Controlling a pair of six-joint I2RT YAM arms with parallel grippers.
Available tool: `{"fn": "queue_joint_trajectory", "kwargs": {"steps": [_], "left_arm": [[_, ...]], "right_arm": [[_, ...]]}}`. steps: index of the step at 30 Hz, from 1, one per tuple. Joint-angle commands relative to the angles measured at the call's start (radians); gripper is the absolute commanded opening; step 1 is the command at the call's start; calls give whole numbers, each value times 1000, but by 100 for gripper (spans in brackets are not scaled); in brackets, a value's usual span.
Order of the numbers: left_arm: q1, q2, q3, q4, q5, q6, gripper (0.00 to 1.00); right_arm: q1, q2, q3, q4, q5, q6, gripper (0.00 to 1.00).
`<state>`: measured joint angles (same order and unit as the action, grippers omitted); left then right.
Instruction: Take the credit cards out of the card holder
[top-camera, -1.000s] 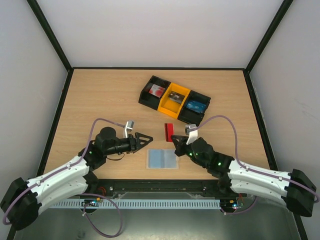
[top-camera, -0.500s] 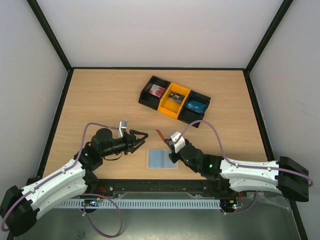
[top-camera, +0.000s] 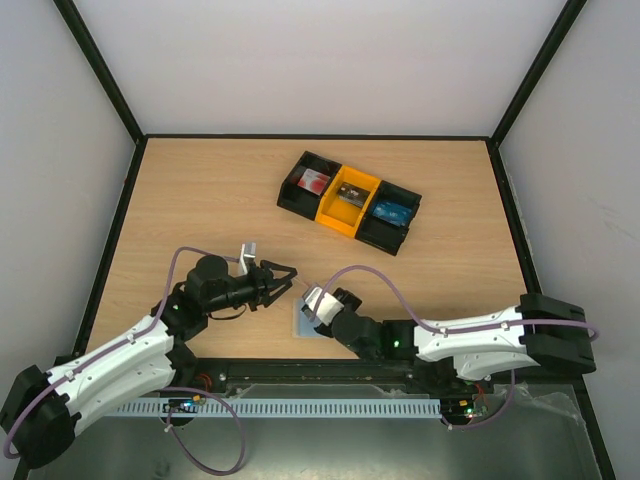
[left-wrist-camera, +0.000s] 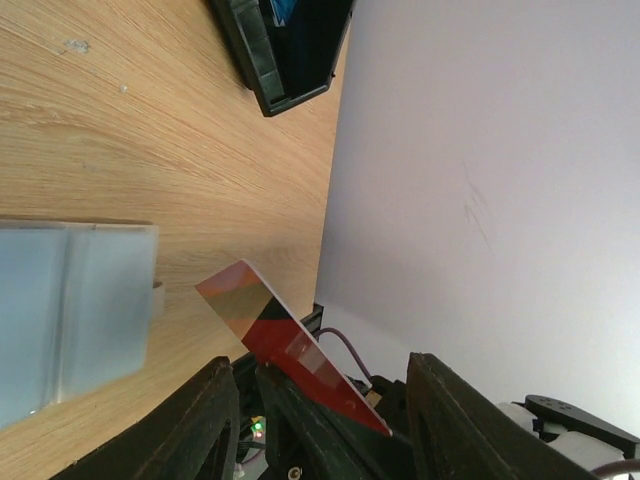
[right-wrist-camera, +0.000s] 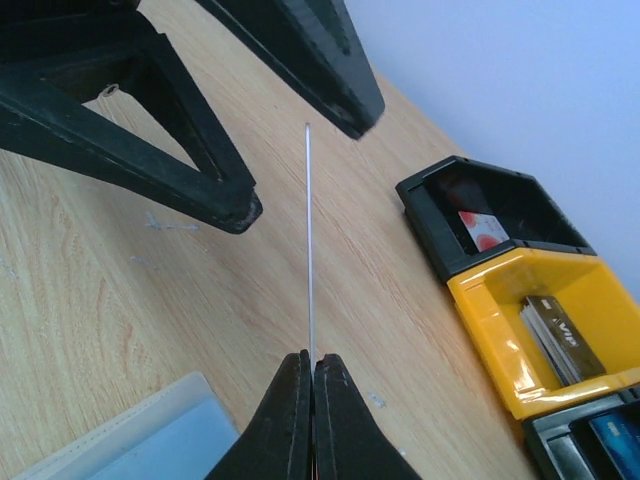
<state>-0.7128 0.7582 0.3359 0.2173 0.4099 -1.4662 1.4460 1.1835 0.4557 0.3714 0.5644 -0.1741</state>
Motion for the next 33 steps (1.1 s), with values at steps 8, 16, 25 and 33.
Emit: {"fn": "queue_joint_trajectory", "kwargs": {"steps": [8,16,25,33], "left_arm": [[4,-3,14,6,20,4,39],[6,-5,-2,-11,10,21,27],[10,-11,1,-48,-17,102,3],[22,-23,13,-67,-29,245,3]], "right_arm": [[63,75,66,29,135,-71,2],[77,126,93,29,159,-74,4],[94,134,93,4,190,-44,17],[94,39,43,-14,108,124,59]]}}
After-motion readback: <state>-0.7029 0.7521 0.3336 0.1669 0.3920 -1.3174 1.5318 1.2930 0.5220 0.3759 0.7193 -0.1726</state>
